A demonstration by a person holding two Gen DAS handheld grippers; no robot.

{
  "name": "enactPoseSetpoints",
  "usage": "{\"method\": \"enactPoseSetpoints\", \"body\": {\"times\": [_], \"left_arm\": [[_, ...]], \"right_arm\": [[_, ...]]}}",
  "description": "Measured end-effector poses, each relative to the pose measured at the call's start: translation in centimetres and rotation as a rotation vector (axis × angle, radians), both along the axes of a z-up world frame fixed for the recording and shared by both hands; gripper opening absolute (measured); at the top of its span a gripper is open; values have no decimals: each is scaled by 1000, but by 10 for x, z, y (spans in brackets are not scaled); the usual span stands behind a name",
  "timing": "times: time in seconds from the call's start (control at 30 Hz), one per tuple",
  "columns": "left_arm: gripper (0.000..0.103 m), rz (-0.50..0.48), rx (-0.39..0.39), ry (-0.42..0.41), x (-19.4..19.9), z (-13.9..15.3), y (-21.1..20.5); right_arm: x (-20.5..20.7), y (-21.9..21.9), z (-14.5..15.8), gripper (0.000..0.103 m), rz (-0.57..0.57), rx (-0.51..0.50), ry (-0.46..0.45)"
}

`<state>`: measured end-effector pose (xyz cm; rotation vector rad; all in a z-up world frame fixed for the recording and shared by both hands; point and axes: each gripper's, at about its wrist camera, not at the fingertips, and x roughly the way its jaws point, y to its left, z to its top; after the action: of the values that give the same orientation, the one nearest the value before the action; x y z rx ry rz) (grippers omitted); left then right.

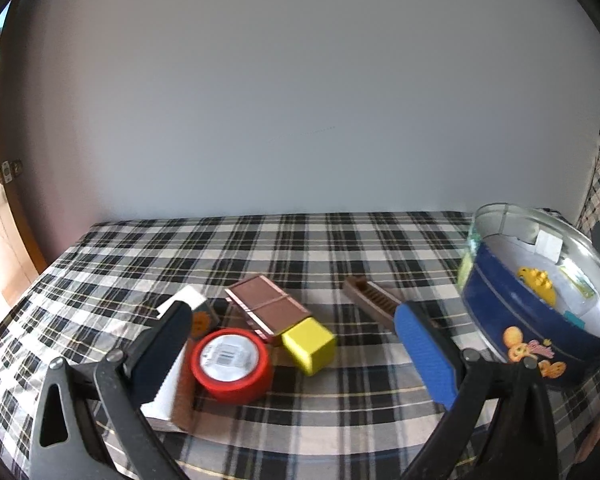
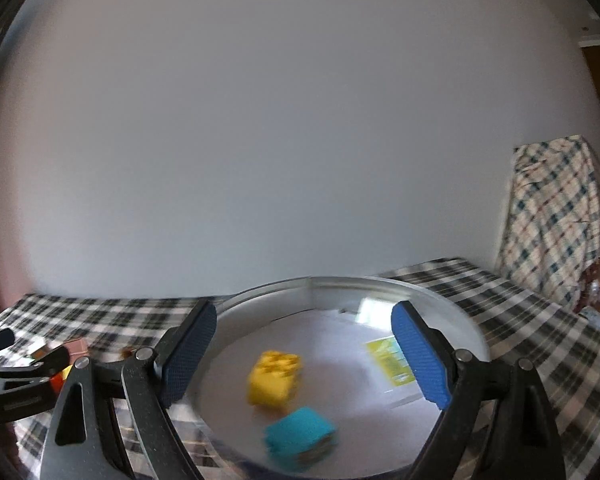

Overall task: Organize rigid objects
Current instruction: 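Withdraw both open tools from the tin toward the remaining objects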

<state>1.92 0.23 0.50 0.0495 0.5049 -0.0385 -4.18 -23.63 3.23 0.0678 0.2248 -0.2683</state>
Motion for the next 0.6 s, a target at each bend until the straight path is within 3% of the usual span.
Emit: {"method": "enactPoseSetpoints", "body": {"times": [0.33,0.6], "left_arm": [[102,56,-12,50,9,-6,46],[102,112,-78,135,18,-17,96]], "right_arm": [[15,48,-7,91,118,-22,48],[34,82,-13,91,232,-40,132]]}}
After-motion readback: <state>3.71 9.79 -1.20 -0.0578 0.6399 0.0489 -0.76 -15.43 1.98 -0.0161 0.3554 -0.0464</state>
